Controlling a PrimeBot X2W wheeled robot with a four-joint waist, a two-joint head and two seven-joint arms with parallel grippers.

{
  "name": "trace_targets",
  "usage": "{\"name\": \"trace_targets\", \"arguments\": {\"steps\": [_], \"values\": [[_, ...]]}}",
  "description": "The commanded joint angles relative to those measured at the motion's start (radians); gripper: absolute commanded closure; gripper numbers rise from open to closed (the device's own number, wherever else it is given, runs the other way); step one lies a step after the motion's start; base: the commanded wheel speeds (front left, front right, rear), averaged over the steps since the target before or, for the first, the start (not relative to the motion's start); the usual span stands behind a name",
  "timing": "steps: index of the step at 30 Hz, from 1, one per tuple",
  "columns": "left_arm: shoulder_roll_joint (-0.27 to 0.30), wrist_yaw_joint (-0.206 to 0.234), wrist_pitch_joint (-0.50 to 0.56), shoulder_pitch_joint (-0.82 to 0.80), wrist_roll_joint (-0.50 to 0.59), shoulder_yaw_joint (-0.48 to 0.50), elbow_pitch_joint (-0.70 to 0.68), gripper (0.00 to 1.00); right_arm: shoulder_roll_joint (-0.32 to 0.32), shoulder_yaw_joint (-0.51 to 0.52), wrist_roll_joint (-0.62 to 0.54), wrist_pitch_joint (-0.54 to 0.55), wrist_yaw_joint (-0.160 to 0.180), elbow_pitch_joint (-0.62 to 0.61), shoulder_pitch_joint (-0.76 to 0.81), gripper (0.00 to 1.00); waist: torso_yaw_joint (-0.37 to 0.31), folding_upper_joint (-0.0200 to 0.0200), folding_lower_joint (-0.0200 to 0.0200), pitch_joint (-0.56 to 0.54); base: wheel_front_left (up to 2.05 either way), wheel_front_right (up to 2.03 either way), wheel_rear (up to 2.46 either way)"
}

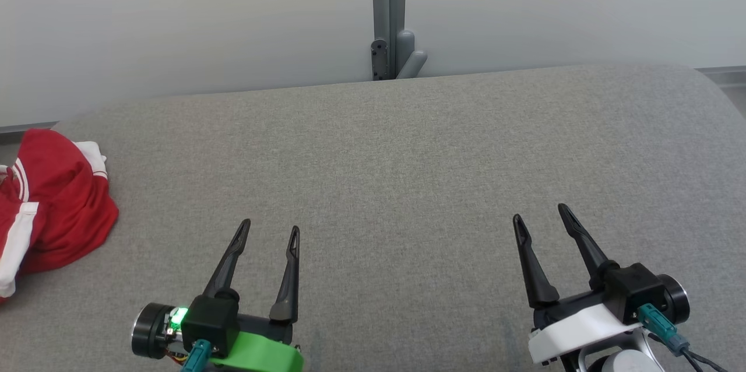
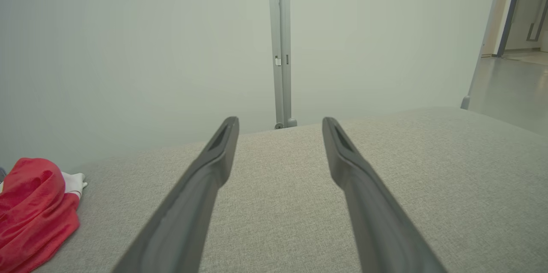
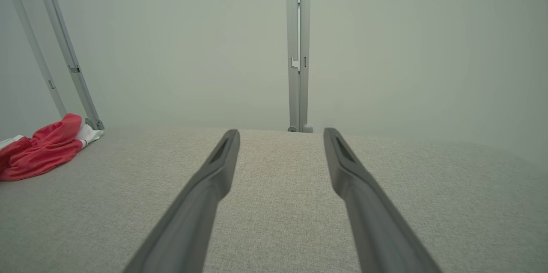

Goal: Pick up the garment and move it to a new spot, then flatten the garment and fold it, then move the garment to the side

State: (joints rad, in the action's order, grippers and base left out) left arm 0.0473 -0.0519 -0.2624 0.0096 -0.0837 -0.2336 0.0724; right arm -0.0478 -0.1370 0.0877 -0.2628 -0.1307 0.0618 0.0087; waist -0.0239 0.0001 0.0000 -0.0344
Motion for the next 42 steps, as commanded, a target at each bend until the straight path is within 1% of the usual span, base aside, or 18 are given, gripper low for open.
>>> {"name": "trace_targets", "arguments": {"steps": [1, 9, 17, 22, 32, 33, 39, 42], "values": [[0.006, 0.003, -0.004, 0.007, -0.002, 0.001, 0.003, 0.00, -0.004, 0.000, -0.004, -0.003, 0.000, -0.002, 0.005, 0.00, 0.000, -0.0001, 0.0000, 0.000, 0.00, 0.00, 0.00], [0.006, 0.004, -0.004, 0.002, -0.009, 0.001, 0.013, 0.00, -0.004, -0.002, 0.002, -0.003, 0.000, -0.004, 0.009, 0.00, 0.004, -0.0001, 0.0000, 0.003, 0.00, 0.00, 0.00], [0.006, 0.016, -0.003, -0.001, -0.018, 0.008, 0.015, 0.00, -0.004, 0.001, -0.004, -0.003, 0.000, -0.008, 0.022, 0.00, 0.054, -0.0001, 0.0000, 0.010, 0.00, 0.00, 0.00], [0.006, 0.026, -0.003, 0.008, -0.023, 0.018, 0.009, 0.00, -0.004, -0.008, -0.008, -0.003, 0.000, -0.009, 0.022, 0.00, 0.110, -0.0001, 0.0000, 0.016, 0.00, 0.00, 0.00], [0.005, 0.046, -0.003, 0.029, -0.043, 0.030, -0.018, 0.00, -0.004, -0.017, -0.014, -0.003, 0.000, -0.005, 0.029, 0.00, 0.258, -0.0001, 0.0000, 0.019, 0.00, 0.00, 0.00], [0.005, 0.046, -0.003, 0.029, -0.043, 0.030, -0.018, 0.00, -0.004, -0.017, -0.014, -0.003, 0.000, -0.005, 0.029, 0.00, 0.258, -0.0001, 0.0000, 0.019, 0.00, 0.00, 0.00], [0.005, 0.060, -0.003, 0.038, -0.084, 0.053, -0.018, 0.00, -0.004, -0.033, -0.015, -0.003, 0.000, -0.004, 0.030, 0.00, 0.338, -0.0001, 0.0000, 0.018, 0.00, 0.00, 0.00], [0.005, 0.063, -0.003, 0.037, -0.086, 0.064, -0.016, 0.00, -0.004, -0.035, -0.015, -0.003, 0.000, 0.000, 0.038, 0.00, 0.376, -0.0001, 0.0000, 0.014, 0.00, 0.00, 0.00]]}}
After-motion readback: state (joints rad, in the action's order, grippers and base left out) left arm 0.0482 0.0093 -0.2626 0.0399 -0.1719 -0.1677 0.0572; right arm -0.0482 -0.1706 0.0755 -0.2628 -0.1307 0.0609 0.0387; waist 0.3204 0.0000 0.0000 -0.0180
